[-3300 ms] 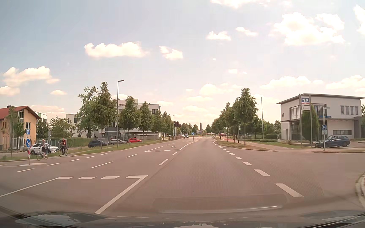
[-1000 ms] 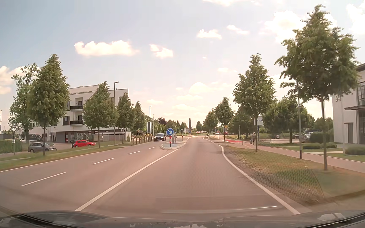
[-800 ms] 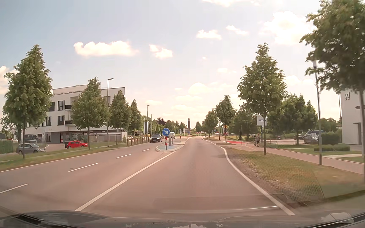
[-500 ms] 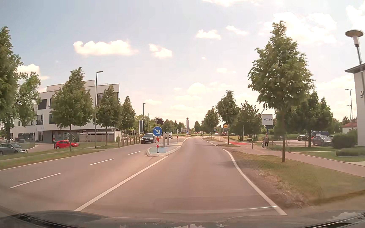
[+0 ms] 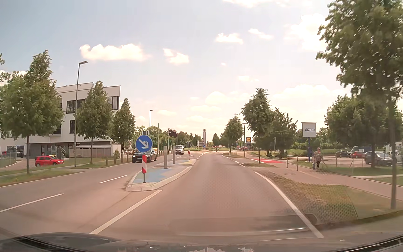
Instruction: Follow the waypoints while adhering to traffic rules and regulations
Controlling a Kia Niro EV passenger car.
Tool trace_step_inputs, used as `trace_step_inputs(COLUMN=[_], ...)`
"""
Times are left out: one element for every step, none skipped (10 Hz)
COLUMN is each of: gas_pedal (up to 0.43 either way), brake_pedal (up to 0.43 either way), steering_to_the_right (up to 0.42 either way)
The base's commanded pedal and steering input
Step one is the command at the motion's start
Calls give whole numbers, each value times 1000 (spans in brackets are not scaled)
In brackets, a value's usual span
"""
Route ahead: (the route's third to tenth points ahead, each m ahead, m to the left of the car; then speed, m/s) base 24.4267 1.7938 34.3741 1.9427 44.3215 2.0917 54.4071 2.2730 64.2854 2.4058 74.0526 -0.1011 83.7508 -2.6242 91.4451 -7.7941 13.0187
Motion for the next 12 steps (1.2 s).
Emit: trace_step_inputs(gas_pedal=[138,138,138,138,138,138,138,138,130,130,130,118], brake_pedal=[12,12,12,12,12,12,12,12,12,12,12,12], steering_to_the_right=[3,2,0,-1,-3,-6,-9,-9,-10,-10,-11,-12])
